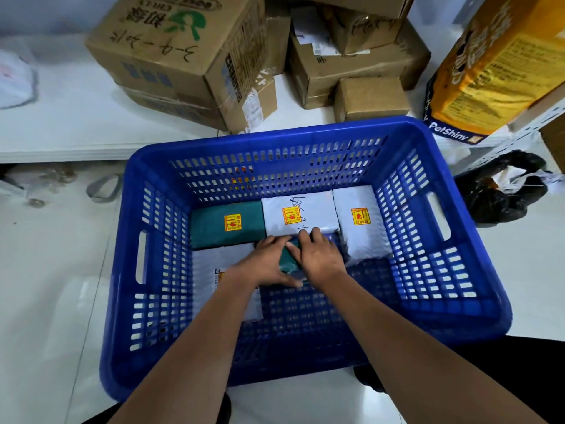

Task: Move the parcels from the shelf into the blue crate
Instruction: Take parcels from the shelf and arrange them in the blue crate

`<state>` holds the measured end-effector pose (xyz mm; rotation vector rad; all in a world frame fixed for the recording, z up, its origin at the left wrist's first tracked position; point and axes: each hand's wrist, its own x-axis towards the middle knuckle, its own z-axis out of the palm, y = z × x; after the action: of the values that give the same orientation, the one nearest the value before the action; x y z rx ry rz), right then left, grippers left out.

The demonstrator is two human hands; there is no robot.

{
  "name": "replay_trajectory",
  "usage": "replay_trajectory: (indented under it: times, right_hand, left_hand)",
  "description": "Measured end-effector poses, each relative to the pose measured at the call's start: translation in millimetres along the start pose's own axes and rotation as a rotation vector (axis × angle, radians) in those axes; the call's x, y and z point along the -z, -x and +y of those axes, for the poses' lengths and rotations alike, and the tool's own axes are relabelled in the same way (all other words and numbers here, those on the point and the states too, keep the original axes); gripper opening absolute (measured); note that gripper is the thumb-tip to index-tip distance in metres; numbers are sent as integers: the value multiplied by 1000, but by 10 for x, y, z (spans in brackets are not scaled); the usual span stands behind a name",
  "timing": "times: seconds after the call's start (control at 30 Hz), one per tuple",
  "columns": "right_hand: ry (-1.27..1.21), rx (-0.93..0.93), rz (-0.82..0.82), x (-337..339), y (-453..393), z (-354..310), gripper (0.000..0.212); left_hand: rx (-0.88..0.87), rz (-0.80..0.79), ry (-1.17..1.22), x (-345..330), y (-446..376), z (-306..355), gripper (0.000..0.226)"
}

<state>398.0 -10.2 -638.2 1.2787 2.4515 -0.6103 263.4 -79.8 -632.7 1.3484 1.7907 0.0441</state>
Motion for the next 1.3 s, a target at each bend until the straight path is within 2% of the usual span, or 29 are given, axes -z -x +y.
replay_trajectory:
  times: [0.07, 0.17, 0.2, 0.3, 0.37, 0.47, 0.6, 0.67, 0.77, 1.03, 1.3]
  right_hand:
    - [47, 35, -50, 3, -33, 45, 40]
    - [170, 180, -150, -5, -58, 83, 73]
    - [183, 210, -159, 4, -63, 79, 73]
    - [176, 236, -137, 23, -97, 86, 52]
    - [129, 212, -152, 114, -109, 149, 59]
    - [195, 346, -248, 330, -163, 221, 68]
    - [124, 267, -327, 402, -248, 130, 72]
    - [101, 225, -312, 327, -288, 71, 72]
    - [-19, 183, -223, 218, -332, 92, 60]
    - [-341, 106, -124, -78, -271, 241, 62]
    - [-312, 103, -126, -94, -232, 232, 66]
  left_hand:
    - [41, -121, -45, 138, -36, 94, 103]
    - [84, -93, -140, 230, -74, 198, 73]
    - [88, -73, -156, 219, -78, 218, 67]
    - [108, -21, -169, 118, -108, 213, 57]
    - [108, 24, -193, 93, -132, 192, 53]
    - [90, 67, -241, 92, -157, 135, 62]
    - [50, 104, -257, 74, -161, 83, 67]
    - [50, 129, -248, 52, -188, 55, 64]
    - [39, 172, -203, 44, -216, 28, 58]
    - [30, 214, 32, -111, -187, -34, 54]
    - [17, 275, 42, -226, -176, -75, 60]
